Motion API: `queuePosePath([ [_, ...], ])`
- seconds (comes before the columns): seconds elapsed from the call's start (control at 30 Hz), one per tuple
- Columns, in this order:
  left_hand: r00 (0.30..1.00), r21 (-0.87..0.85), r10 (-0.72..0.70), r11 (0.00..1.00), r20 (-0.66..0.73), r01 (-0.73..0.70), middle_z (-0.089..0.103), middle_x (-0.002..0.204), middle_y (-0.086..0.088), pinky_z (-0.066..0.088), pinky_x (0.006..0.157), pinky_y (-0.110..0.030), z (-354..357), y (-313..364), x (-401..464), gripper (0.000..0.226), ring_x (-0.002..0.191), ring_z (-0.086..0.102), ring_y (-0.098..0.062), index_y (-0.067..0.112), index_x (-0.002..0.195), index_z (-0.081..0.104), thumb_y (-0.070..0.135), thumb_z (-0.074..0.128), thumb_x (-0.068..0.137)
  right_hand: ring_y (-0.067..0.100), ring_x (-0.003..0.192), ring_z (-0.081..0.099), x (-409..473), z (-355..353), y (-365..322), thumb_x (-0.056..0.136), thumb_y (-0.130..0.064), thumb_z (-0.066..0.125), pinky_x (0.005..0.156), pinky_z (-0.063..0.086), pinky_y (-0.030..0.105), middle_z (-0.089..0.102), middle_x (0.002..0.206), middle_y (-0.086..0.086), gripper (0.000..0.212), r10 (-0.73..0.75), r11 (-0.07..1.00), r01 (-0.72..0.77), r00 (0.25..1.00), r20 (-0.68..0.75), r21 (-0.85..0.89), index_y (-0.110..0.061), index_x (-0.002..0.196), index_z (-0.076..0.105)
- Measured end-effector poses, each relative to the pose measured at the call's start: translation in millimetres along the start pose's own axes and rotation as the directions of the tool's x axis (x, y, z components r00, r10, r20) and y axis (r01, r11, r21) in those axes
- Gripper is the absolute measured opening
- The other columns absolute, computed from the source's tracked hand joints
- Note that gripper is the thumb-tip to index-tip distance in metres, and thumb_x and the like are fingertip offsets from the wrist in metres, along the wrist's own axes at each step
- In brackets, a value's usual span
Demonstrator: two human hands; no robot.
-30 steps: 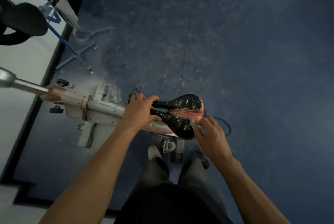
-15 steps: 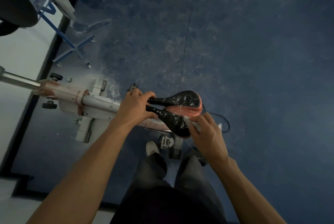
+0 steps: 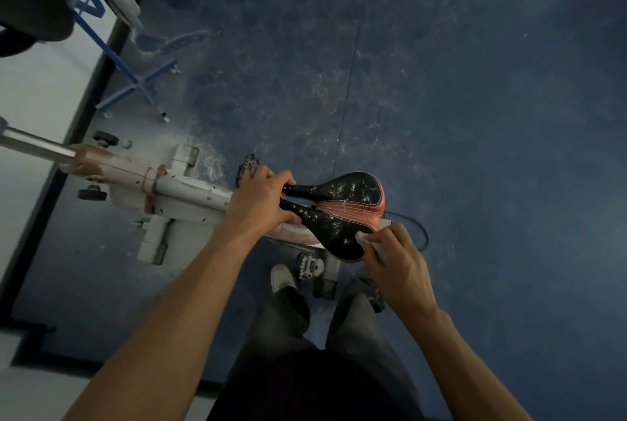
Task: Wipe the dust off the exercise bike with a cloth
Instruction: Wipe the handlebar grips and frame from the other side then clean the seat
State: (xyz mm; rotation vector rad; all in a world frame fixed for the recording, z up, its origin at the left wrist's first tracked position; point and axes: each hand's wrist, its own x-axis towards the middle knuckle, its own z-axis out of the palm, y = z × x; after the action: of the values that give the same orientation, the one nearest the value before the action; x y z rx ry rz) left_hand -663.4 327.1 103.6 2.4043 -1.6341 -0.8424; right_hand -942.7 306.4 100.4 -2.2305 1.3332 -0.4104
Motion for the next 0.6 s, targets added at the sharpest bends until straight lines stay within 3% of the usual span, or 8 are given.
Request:
queuePosePath([
  [0.13,1.0,-0.005,-0.007,1.0,0.006,0.007,0.051,0.122,-0.003,0.047,0.086,-0.038,1,0,1,0.07,0.115,0.045,-0.027,0.032,0.126,0.057,0.051,0.089,0.067,0.009,0.074,0.058,4,5,-11,0.094,-0.02,0.072,0.049,0.049,0.027,0.058,0.104,-0.006,0.009,0.022,1.0,-0.021,0.996,-0.087,0.013,-0.015,0.101,0.067],
  [0.27,1.0,-0.029,-0.009,1.0,0.001,0.009,0.051,0.119,-0.001,0.046,0.083,-0.036,1,-2,1,0.069,0.113,0.045,-0.025,0.033,0.124,0.058,0.051,0.09,0.065,0.015,0.082,0.063,12,11,-22,0.097,-0.022,0.069,0.053,0.052,0.034,0.06,0.111,-0.003,0.01,-0.053,0.999,0.053,0.998,-0.034,-0.002,-0.016,0.105,0.068],
  [0.43,1.0,-0.059,-0.008,0.998,-0.004,0.008,0.051,0.119,-0.001,0.043,0.083,-0.034,1,-3,2,0.068,0.102,0.033,-0.015,0.032,0.124,0.059,0.049,0.09,0.066,0.01,0.072,0.056,1,-8,-9,0.094,-0.019,0.072,0.049,0.051,0.035,0.056,0.1,-0.009,0.009,-0.009,0.997,0.008,1.0,-0.008,-0.083,-0.02,0.098,0.064],
  [0.53,1.0,-0.066,-0.012,0.998,-0.008,0.012,0.051,0.12,0.0,0.041,0.083,-0.032,4,-4,1,0.069,0.104,0.034,-0.016,0.033,0.124,0.059,0.049,0.09,0.065,0.016,0.079,0.064,14,-7,-20,0.095,-0.019,0.072,0.055,0.049,0.03,0.062,0.109,-0.004,0.01,-0.039,0.996,0.037,0.999,-0.027,-0.077,-0.02,0.104,0.069],
  [0.6,1.0,-0.071,-0.017,0.997,-0.007,0.016,0.051,0.12,0.0,0.039,0.083,-0.031,4,-3,0,0.069,0.108,0.038,-0.019,0.033,0.124,0.059,0.05,0.09,0.065,0.02,0.082,0.066,23,-2,-28,0.097,-0.021,0.068,0.054,0.053,0.035,0.061,0.117,-0.002,0.009,-0.036,0.997,0.035,0.999,-0.022,-0.065,-0.018,0.106,0.069],
])
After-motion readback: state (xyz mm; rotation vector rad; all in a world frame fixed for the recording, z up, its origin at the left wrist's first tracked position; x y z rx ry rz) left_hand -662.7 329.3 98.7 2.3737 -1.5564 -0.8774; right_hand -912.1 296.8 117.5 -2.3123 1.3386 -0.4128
